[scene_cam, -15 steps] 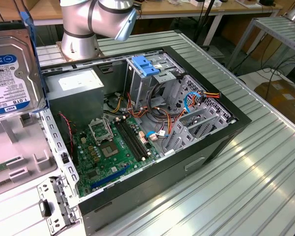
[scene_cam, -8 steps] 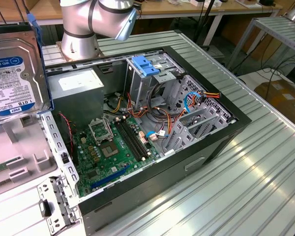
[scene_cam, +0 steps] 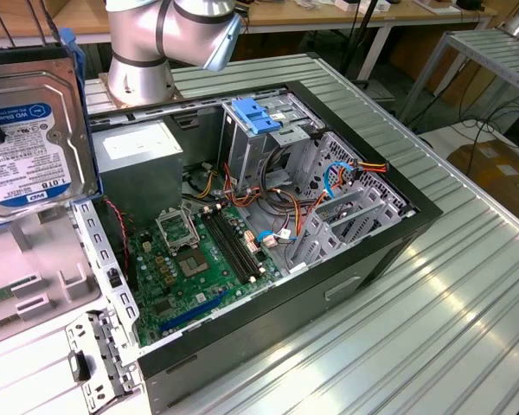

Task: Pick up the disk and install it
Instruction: 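Pick up the disk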

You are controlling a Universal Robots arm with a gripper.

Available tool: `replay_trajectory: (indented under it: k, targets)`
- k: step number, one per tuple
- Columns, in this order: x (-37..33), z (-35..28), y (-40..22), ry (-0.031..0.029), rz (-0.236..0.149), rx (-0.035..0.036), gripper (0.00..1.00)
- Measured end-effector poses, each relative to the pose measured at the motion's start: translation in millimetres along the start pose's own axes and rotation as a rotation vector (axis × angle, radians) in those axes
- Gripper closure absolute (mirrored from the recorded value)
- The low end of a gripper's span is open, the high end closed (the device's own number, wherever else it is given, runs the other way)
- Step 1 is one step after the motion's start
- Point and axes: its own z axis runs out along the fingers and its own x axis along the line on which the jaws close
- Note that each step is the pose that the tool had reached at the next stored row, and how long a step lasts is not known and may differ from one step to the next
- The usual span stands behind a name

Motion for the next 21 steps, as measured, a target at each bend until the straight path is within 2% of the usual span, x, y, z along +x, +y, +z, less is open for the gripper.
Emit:
replay_trajectory:
  k: [7,21]
  targets:
    - [4.4,-0.1,-4.0,0.0000,0.000,0.0000,0.64]
    - [16.3,-0.4,-17.0,0.0001,0.000,-0.0002,0.64]
